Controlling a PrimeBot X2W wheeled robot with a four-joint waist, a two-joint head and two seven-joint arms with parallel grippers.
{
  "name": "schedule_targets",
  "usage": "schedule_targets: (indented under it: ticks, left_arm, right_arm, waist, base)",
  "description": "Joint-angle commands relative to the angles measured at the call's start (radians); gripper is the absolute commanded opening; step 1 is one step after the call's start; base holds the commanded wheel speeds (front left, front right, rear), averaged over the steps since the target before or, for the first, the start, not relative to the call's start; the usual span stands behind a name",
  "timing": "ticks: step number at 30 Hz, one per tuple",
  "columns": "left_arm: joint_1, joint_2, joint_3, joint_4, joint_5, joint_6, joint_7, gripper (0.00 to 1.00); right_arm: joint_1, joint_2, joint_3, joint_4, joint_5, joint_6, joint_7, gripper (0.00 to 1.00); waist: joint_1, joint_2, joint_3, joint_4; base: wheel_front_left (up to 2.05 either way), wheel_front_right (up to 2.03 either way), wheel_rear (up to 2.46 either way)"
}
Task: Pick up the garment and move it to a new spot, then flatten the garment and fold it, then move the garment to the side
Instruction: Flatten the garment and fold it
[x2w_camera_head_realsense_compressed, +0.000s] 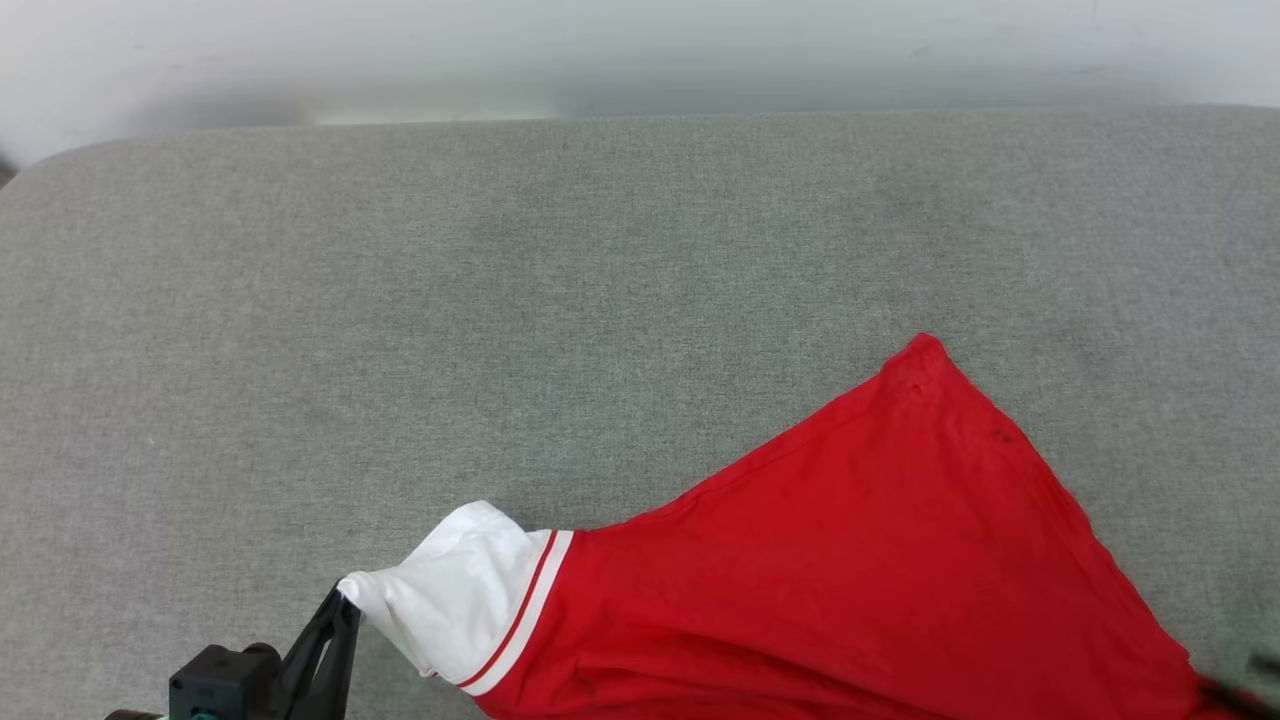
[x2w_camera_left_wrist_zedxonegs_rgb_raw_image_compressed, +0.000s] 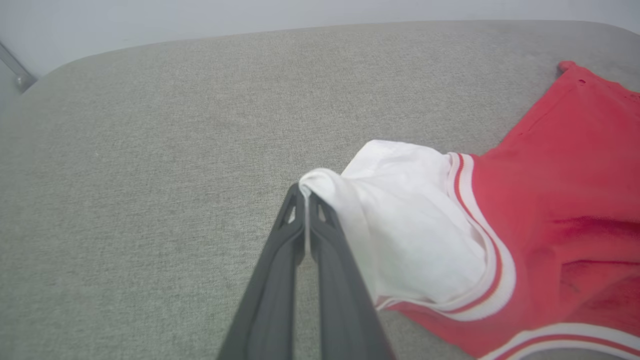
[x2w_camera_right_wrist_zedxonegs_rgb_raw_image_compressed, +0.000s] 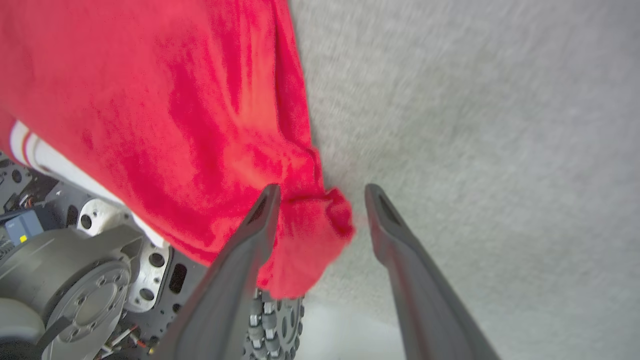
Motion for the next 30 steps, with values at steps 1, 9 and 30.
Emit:
schedule_targets:
  ticks: [1,9,30]
  left_arm:
    - [-0.003,0.006,0.0,-0.003,0.007,0.004,0.002,0.0]
    - [-0.041,0.002,-0.014,-0.019,0.025,-0.002,0.017,0.0]
    - [-0.221,-0.082,-0.074,0.019,0.086,-0.052,0.033,0.0]
  right_arm:
    - [-0.037,-0.012,-0.051,-0.016,-0.012,-0.001,-0.011,1.0]
    - [-0.207,-0.025,-0.296,-0.167,-0.077,-0.001,0.09,1.0]
    - [-0.789,0.265,0.079,0.003,-0.246,-0.001,0.571,1.0]
  waist:
    - [0.0001,0.0,-0.001,0.0]
    - [0.0001,0.0,0.03,0.023]
    - [0.0001,0.0,0.216,0.158]
  base:
    - [0.0,0.0,0.0]
    - [0.0,0.0,0.0]
    - [0.0,0.0,0.0]
